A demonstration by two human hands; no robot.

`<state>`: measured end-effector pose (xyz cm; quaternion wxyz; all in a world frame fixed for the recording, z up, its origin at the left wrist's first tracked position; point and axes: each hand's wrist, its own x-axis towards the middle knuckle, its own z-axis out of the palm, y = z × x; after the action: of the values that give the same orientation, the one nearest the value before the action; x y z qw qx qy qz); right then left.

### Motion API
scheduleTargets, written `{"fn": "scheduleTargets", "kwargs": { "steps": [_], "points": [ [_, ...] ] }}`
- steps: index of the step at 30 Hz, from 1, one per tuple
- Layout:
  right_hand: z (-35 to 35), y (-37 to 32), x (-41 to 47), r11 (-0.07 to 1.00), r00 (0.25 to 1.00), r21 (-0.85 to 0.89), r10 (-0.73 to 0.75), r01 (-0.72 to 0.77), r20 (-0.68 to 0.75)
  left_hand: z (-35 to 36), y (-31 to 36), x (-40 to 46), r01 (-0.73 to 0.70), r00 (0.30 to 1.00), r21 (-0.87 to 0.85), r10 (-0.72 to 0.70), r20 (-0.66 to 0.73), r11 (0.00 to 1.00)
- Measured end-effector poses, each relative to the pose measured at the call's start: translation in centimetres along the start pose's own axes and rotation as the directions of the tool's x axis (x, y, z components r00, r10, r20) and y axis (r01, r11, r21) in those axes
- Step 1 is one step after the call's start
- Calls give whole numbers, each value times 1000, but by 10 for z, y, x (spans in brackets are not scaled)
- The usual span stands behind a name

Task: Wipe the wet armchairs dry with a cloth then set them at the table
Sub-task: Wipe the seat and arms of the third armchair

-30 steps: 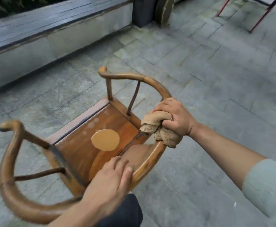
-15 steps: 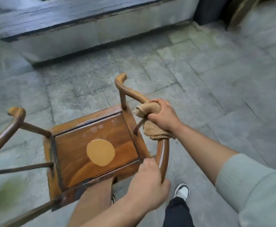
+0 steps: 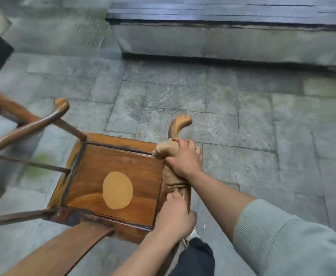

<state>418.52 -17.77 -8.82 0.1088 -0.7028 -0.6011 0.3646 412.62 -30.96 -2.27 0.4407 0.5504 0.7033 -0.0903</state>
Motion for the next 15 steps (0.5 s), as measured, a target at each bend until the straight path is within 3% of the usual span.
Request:
{"fn": "scheduleTargets", "kwargs": {
  "steps": [8, 13, 15],
  "points": [
    [8, -12, 132, 997, 998, -59, -60, 59, -26, -12, 39, 94, 193, 961, -246, -234, -147, 950],
    [1, -1, 210, 991, 998, -129, -45, 39, -44, -34, 60, 140, 364, 879, -272, -425, -217, 891],
    [-1, 14, 230, 997, 998, -40, -63, 63, 10, -39, 60, 151, 449, 832, -292, -514, -208, 844]
  ]
}}
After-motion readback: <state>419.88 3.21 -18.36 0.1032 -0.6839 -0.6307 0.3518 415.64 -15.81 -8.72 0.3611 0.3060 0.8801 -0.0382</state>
